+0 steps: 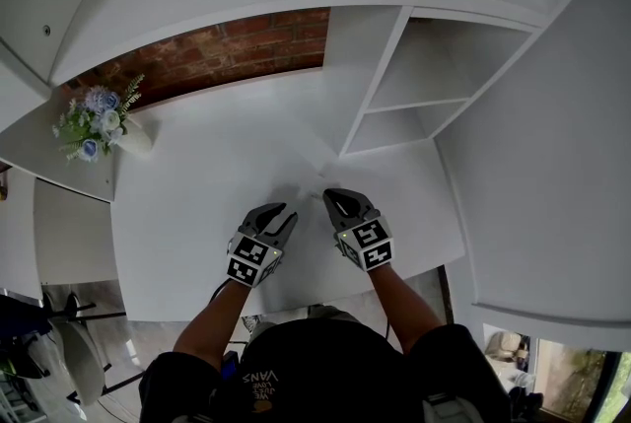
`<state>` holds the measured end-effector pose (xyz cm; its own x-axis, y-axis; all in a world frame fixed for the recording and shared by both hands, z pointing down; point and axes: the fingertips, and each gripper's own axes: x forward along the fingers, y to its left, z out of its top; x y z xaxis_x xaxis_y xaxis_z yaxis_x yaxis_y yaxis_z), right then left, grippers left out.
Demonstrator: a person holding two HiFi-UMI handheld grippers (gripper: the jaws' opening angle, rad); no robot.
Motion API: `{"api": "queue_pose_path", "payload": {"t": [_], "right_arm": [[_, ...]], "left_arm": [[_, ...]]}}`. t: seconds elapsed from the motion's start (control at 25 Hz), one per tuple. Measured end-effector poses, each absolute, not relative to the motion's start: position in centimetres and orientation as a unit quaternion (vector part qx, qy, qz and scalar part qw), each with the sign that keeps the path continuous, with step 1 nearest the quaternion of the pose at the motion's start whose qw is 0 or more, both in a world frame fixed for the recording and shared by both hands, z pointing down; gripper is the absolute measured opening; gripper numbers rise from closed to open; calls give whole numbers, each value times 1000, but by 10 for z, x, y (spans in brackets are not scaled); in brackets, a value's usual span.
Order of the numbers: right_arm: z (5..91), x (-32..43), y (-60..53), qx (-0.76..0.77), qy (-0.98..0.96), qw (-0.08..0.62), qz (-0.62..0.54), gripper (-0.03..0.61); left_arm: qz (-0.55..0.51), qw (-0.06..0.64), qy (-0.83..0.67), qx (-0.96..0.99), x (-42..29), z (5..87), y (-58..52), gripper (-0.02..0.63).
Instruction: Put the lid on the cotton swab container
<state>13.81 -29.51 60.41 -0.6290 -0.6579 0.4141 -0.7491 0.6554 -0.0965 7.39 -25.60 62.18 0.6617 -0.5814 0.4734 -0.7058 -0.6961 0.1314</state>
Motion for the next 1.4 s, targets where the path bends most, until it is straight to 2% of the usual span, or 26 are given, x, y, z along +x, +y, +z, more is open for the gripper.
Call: {"api": "queue_pose_path", "payload": {"t": [0.2,0.48,0.92,1.4], "right_arm": [[605,139,-296,402,-891,168,124,-2],[608,135,-296,392,-883,239,94,0],[600,139,-294,439,-869,194,120,-1],[547,137,-255,498,-850,125,119,-1]], "left_arm": [[199,151,-356,901,70,616,-253,97],[205,141,-345,905,62,611,-242,97],[190,129,-345,910,47,592,-230,97],[167,96,-318,929,38,558,-208,97]]}}
